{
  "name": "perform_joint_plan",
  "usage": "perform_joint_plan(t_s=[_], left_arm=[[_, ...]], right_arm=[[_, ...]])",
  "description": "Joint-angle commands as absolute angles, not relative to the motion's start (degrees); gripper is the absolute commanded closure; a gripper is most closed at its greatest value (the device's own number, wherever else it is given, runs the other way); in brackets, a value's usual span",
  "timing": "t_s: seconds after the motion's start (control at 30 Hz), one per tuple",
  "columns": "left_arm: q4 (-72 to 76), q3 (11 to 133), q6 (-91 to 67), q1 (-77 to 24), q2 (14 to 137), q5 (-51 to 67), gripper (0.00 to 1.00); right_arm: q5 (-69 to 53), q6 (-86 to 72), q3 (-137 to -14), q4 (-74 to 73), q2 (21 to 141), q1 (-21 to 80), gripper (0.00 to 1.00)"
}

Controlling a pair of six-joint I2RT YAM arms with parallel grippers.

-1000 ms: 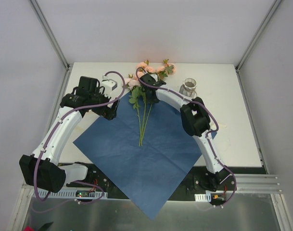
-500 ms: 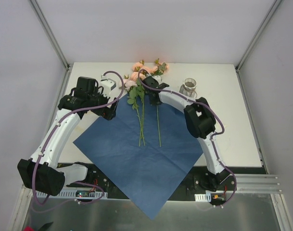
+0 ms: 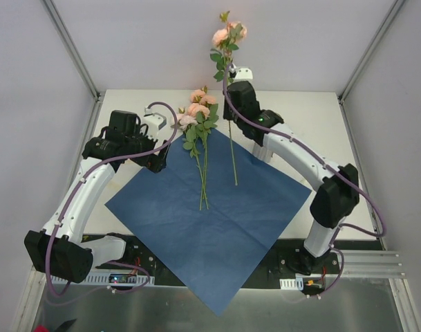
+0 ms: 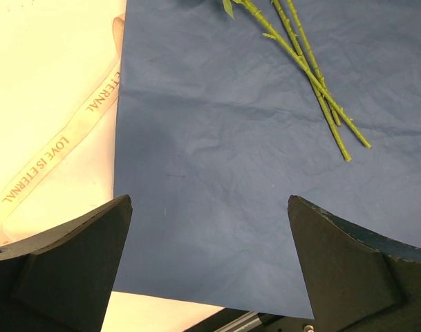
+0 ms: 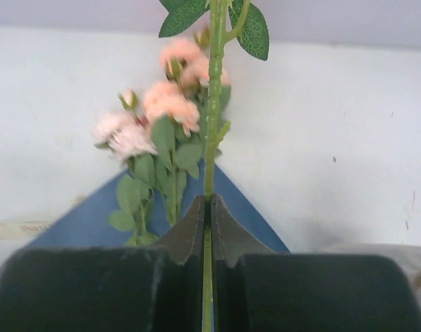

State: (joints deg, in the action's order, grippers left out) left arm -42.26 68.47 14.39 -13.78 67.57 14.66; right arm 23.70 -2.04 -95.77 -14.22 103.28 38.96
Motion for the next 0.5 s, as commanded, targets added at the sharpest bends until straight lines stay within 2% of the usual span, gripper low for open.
perform_joint_plan(t_s=[0.0, 0.07, 0.3, 0.47], left_arm=[[-42.0, 68.4, 13.8, -13.4, 66.0, 14.5, 0.05], [-42.0, 68.3, 13.8, -13.3, 65.8, 14.6, 0.05], [-41.8, 67.8, 13.8, -13.4, 65.6, 14.8, 0.05], [-41.9, 67.5, 13.8, -13.3, 65.8, 15.0, 0.05]], right_arm=[[21.7, 3.9, -95.4, -4.3, 95.7, 38.6, 0.99], [22.8, 6.7, -93.8, -0.6, 91.9, 38.5, 0.99], [23.4, 21.3, -89.3, 28.3, 84.8, 34.9, 0.99], [22.4, 27.8, -91.1, 34.9, 83.8, 32.4, 0.99]])
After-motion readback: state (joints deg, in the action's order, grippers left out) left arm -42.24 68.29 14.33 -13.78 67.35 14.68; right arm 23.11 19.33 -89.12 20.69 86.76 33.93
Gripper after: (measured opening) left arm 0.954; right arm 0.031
